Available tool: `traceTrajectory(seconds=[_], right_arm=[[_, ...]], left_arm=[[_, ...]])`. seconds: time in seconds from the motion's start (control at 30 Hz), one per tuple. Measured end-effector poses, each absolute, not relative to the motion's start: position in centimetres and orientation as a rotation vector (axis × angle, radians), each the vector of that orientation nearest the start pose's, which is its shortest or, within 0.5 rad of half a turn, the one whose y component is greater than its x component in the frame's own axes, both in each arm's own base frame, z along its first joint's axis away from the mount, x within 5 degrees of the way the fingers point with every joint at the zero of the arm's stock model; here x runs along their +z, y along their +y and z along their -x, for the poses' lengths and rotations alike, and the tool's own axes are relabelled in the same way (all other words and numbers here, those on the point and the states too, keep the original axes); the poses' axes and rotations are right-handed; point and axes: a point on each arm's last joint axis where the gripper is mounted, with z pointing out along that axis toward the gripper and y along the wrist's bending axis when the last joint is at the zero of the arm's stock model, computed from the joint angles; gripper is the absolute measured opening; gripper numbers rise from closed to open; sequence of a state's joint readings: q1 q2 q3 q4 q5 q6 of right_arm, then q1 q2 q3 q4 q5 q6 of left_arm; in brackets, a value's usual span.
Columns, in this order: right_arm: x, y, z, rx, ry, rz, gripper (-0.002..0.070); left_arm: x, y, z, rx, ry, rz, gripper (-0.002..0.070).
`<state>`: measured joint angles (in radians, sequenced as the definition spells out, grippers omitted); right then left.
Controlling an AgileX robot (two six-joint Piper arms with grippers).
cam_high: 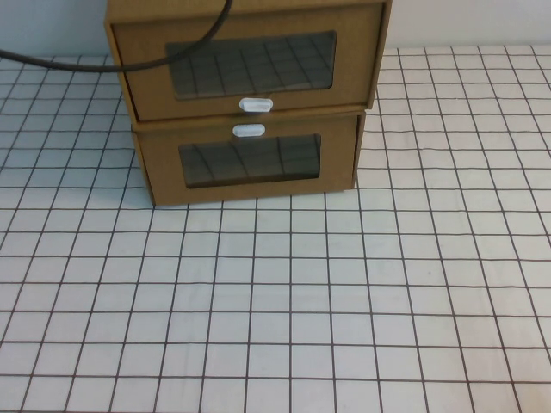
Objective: Open the shoe box
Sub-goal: 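Pull the top drawer of the cardboard box fully open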
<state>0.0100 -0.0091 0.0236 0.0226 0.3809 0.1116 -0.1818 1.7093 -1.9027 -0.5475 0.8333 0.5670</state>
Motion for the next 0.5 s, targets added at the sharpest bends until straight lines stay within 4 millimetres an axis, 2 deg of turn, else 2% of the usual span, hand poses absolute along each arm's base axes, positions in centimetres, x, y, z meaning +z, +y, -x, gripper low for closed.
traceTrajectory(seconds=[0.2, 0.4, 0.5], right_arm=[[17.2, 0.1, -5.2, 0.106, 1.877, -0.109, -0.0013], [17.2, 0.1, -5.3, 0.106, 1.867, -0.109, -0.0014], [17.9, 0.1, -5.4, 0.117, 1.79, -0.112, -0.0014]], left_arm=[[44.0, -12.6, -40.4, -0.461, 1.936, -0.651, -0.0002], [42.8, -13.1, -41.9, -0.487, 1.96, -0.666, -0.0002], [42.1, -13.2, -42.3, -0.492, 1.979, -0.67, -0.0002]])
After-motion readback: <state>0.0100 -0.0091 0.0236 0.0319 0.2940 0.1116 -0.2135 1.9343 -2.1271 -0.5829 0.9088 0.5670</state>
